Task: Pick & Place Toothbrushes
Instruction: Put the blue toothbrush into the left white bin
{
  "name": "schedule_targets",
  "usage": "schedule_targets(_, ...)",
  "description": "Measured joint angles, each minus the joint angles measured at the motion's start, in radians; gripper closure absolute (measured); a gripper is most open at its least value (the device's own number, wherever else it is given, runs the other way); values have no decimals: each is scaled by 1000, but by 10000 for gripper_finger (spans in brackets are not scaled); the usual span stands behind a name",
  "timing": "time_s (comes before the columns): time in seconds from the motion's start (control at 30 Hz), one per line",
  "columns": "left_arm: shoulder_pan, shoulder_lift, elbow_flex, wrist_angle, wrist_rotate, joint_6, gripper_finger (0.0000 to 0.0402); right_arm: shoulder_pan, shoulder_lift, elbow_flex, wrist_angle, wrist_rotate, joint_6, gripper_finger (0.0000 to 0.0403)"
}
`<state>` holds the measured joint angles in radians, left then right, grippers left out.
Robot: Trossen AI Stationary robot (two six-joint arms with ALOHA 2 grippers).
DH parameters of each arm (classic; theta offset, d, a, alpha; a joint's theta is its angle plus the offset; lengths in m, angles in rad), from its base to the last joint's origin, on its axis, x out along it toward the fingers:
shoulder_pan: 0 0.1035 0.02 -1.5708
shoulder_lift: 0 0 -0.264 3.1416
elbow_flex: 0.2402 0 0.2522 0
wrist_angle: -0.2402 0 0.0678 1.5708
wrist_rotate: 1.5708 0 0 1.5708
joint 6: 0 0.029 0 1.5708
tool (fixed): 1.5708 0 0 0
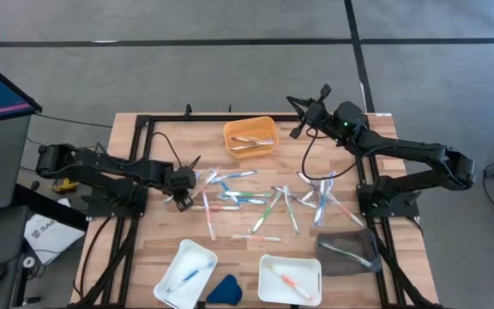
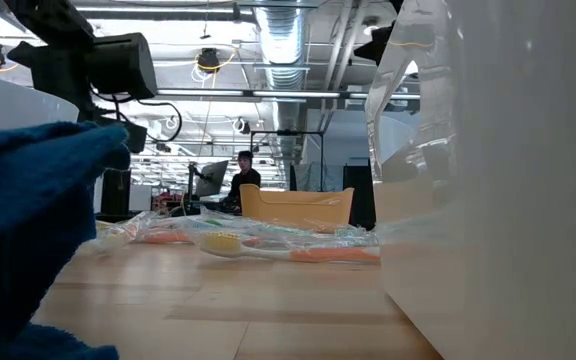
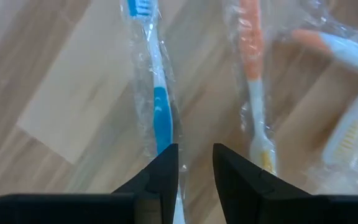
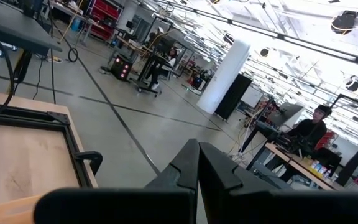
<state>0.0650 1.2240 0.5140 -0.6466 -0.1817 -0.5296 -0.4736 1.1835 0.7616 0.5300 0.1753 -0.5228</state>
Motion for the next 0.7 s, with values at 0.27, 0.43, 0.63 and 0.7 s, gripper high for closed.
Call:
schedule_targets(0.27, 0, 2, 0, 1, -33, 1, 309, 0, 0, 0, 0, 0, 0, 401)
schedule_targets(0.43, 0, 2, -16, 7, -59, 1, 309, -1, 0, 0, 0, 0, 0, 401)
schedule_targets(0.63, 0, 1, -55, 32, -63, -5, 309, -1, 0, 0, 0, 0, 0, 401)
schedule_targets(0.7, 0, 1, -55, 33, -75, -11, 309, -1, 0, 0, 0, 0, 0, 401)
